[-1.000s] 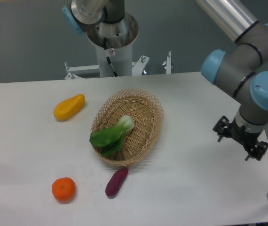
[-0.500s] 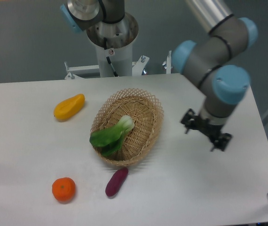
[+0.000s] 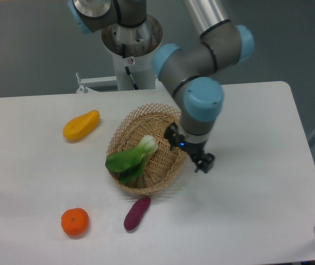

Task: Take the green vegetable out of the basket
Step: 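Lower the gripper into the basket onto the green bok choy, then close the gripper on the bok choy leaves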

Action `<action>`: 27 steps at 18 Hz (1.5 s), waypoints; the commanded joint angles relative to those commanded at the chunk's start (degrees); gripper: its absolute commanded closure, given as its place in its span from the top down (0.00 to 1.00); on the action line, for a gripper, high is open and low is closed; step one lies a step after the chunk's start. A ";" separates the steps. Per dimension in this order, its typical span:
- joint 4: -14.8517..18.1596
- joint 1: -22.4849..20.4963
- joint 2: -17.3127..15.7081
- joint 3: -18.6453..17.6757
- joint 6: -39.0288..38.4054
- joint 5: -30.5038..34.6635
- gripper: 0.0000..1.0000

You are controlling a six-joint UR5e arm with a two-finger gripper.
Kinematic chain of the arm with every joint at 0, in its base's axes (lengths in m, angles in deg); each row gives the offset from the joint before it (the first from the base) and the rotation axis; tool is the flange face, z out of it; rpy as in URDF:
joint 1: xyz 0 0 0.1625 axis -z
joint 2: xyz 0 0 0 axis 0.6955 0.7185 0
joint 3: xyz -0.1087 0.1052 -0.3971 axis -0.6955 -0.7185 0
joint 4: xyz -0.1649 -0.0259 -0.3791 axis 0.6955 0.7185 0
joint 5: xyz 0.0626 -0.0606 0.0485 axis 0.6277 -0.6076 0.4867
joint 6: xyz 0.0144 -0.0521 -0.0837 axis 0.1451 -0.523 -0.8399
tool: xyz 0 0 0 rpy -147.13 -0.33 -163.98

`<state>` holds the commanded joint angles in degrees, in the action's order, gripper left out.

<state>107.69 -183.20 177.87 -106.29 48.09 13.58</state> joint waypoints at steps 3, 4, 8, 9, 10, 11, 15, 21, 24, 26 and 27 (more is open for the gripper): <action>-0.17 1.58 -0.09 -1.76 -0.35 0.00 1.00; -0.35 2.02 -0.09 -2.02 -1.13 0.00 1.00; -0.35 3.26 0.17 -3.08 -2.20 0.26 1.00; -0.35 3.26 0.17 -3.60 -2.20 0.26 1.00; -0.35 3.34 0.17 -4.04 -2.20 0.26 1.00; -0.35 3.78 0.17 -4.48 -2.20 0.26 1.00; -0.70 4.48 0.61 -5.19 -4.30 0.26 1.00; -0.70 5.28 0.96 -5.81 -5.27 0.35 1.00; -0.70 5.37 1.05 -6.42 -5.27 0.35 1.00; -0.79 6.07 1.05 -6.69 -5.27 0.35 1.00; -0.79 6.07 1.14 -6.69 -5.27 0.35 0.99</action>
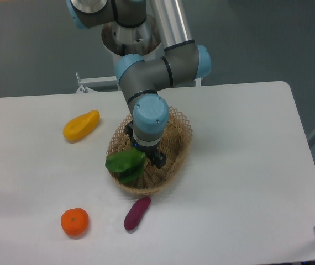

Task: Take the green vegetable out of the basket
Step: 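Close the gripper on the bok choy leaves, then lift the bok choy out of the basket and carry it aside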

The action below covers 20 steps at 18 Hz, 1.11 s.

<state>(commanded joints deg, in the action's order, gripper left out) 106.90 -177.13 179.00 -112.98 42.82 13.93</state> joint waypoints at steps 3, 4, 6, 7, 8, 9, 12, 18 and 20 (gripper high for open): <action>0.00 0.18 0.00 0.00 0.00 0.09 0.94; 0.00 0.18 0.17 0.00 0.00 0.00 0.85; 0.00 0.26 0.26 0.00 -0.09 0.09 0.68; 0.09 0.26 0.26 0.00 -0.09 0.09 0.62; 0.09 0.26 0.26 0.00 -0.09 0.17 0.56; 0.00 0.26 0.26 0.00 -0.09 0.18 0.53; 0.09 0.18 0.09 0.09 -0.09 0.09 0.47; 0.44 -0.35 -0.70 0.88 0.18 -0.26 0.47; 0.53 -0.96 -1.31 1.32 0.26 -0.18 0.47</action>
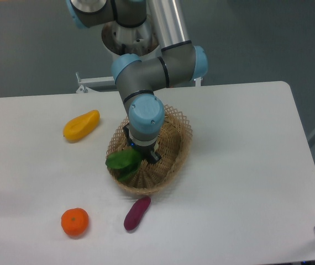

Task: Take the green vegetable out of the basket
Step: 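Lift the bok choy out of the basket and carry it aside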

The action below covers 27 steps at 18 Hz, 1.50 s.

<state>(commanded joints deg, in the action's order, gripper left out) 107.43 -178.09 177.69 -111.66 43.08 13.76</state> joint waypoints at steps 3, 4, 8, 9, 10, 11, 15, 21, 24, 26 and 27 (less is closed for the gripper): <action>0.44 -1.67 -1.49 1.49 0.26 0.44 0.47; 0.53 -2.20 -1.85 2.19 0.35 0.44 0.47; 0.44 -4.65 -1.85 5.88 0.09 0.53 0.47; 0.53 -5.45 -1.85 6.93 0.09 0.53 0.47; 0.61 -6.24 -1.68 7.99 0.00 0.53 0.47; 0.62 -7.20 -1.33 9.04 0.17 0.61 0.47; 0.70 -10.81 2.36 15.27 0.70 0.53 0.47; 2.45 -15.11 8.34 25.30 1.23 0.53 0.39; 4.13 -17.22 9.66 27.42 5.61 0.53 0.33; 4.22 -18.54 10.63 28.21 7.20 0.61 0.28; 4.22 -19.07 10.98 29.00 7.21 0.53 0.27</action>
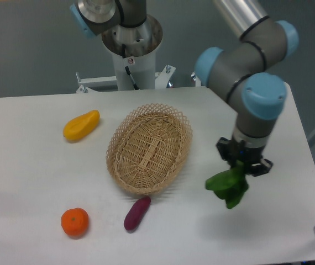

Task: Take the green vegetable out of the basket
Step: 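Lift the bok choy out of the basket and carry it aside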

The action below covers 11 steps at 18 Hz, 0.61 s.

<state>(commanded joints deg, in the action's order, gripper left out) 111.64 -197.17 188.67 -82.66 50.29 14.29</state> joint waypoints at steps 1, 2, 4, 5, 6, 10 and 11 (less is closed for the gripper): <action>0.17 -0.09 0.61 0.62 0.00 0.09 0.27; 0.35 -0.18 1.05 1.32 0.00 0.26 0.27; 0.35 -0.18 1.76 2.03 0.00 0.61 0.27; 0.35 -0.18 1.76 2.03 0.26 0.96 0.27; 0.35 -0.18 1.76 2.03 0.70 1.05 0.27; 0.35 -0.18 2.02 2.12 1.05 0.97 0.27; 0.35 -0.18 2.03 2.12 1.05 0.97 0.27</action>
<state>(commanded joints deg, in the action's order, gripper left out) 112.00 -197.35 190.70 -80.54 51.34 15.25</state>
